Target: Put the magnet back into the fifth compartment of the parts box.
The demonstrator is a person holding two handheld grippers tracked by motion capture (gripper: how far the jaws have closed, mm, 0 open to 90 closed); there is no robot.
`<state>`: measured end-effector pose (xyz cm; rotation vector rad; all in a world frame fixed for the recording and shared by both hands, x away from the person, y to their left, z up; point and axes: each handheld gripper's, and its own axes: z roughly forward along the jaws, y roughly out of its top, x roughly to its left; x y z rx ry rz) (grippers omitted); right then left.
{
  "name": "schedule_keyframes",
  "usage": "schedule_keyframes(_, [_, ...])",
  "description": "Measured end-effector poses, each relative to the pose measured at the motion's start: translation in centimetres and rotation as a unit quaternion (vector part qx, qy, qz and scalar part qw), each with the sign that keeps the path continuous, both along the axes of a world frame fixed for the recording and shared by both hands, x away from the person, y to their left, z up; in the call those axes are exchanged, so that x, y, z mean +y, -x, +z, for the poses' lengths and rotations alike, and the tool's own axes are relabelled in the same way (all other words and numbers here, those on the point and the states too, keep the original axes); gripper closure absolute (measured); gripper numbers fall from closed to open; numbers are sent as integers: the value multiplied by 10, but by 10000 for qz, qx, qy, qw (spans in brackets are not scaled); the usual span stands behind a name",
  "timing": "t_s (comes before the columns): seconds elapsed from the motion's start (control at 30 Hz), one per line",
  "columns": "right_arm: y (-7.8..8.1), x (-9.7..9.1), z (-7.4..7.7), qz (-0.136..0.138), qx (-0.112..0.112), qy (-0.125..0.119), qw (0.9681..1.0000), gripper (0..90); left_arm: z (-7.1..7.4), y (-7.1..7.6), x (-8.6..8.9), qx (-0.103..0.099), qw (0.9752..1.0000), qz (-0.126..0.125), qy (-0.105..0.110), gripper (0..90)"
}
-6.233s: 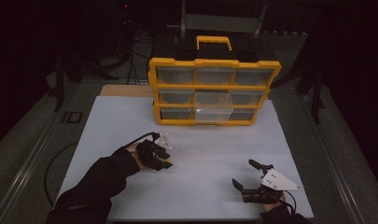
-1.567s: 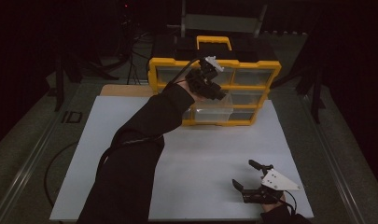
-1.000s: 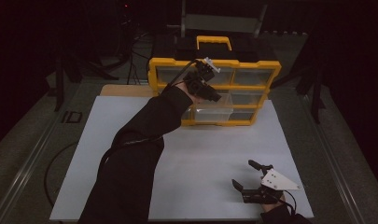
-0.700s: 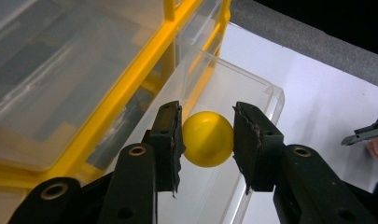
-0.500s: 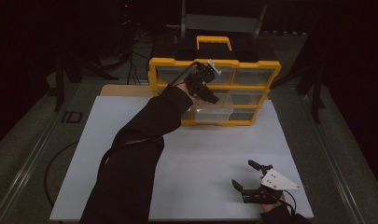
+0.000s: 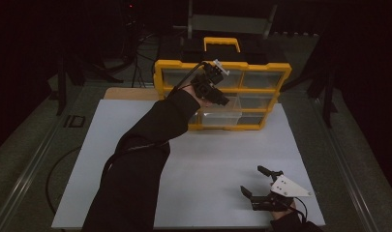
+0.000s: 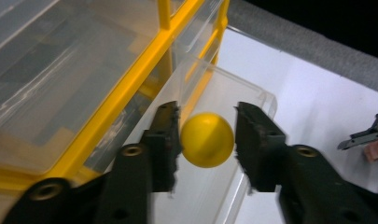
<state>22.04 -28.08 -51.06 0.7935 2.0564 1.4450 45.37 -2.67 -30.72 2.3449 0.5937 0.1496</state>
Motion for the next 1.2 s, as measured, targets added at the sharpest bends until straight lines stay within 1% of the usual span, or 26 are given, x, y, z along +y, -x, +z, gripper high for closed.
schedule_keyframes(0.03, [0,0,0,-1,-4,-1,10000,83,1,1,0,-50,10000,11,-50,556])
schedule_keyframes(0.1, [0,0,0,-5,-9,5,10000,83,0,2,0,-1,10000,13,-41,483])
schedule_keyframes(0.13, [0,0,0,-4,-7,-1,10000,84,1,2,1,-48,10000,24,-68,437])
schedule_keyframes(0.17, [0,0,0,-5,-4,-5,10000,84,0,3,1,-17,10000,20,-45,407])
schedule_keyframes(0.23, [0,0,1,-4,-7,6,10000,84,1,5,2,-49,10000,0,-62,307])
schedule_keyframes(0.27, [0,0,1,-4,-9,4,10000,84,0,6,2,-6,10000,-30,-72,287])
schedule_keyframes(0.3, [0,0,1,-9,-14,9,10000,83,0,7,1,2,9999,-46,-96,235])
schedule_keyframes(0.4, [0,0,1,-12,-8,10,10000,84,-1,10,1,-19,9999,-81,-126,161])
schedule_keyframes(0.43, [0,0,1,-12,-12,7,10000,84,-1,11,1,9,9999,-117,-105,159])
schedule_keyframes(0.47, [0,0,1,-13,-14,6,10000,84,-1,12,1,-58,9999,-114,-102,151])
schedule_keyframes(0.53, [0,0,1,-12,-17,11,10000,83,-2,13,2,-38,9998,-151,-99,143])
schedule_keyframes(0.57, [0,0,1,-14,-13,7,10000,83,-2,14,2,-56,9999,-98,-92,127])
schedule_keyframes(0.7, [0,0,0,-14,-13,11,10000,84,-2,15,5,-6,9999,-108,-91,102])
schedule_keyframes(0.77, [0,0,0,-28,-28,7,10000,83,-3,17,5,-11,9999,-108,-64,70])
schedule_keyframes(0.8, [0,0,1,-49,-60,10,10000,83,-4,17,6,39,9998,-198,-70,53])
schedule_keyframes(0.83, [0,0,1,-59,-61,3,10000,84,-4,18,7,95,9996,-252,-37,1])
schedule_keyframes(0.87, [0,0,1,-67,-64,-6,10000,83,-5,19,7,88,9996,-270,-32,2])
schedule_keyframes(0.9, [0,-1,1,-75,-58,-6,10000,84,-4,20,8,23,9996,-255,-68,2])
schedule_keyframes(0.93, [0,-1,1,-76,-57,0,10000,83,-5,21,9,11,9997,-227,-31,1])
schedule_keyframes(0.97, [0,0,1,-74,-52,-2,10000,83,-5,22,11,26,9996,-276,13,1])
schedule_keyframes(1.0, [0,0,1,-70,-50,1,10000,84,-5,24,12,-71,9997,-241,-9,1])
schedule_keyframes(1.03, [0,0,1,-66,-54,5,10000,83,-5,24,13,-77,9996,-280,14,1])
schedule_keyframes(1.07, [0,0,1,-63,-56,1,10000,84,-5,25,15,-70,9995,-288,111,1])
schedule_keyframes(1.1, [0,0,1,-63,-57,4,10000,83,-5,26,17,-154,9995,-262,108,1])
schedule_keyframes(1.13, [0,0,1,-74,-51,11,10000,83,-4,27,18,-153,9994,-265,183,1])
schedule_keyframes(1.2, [0,0,0,-78,-29,1,10000,83,-3,29,21,-176,9992,-262,250,1])
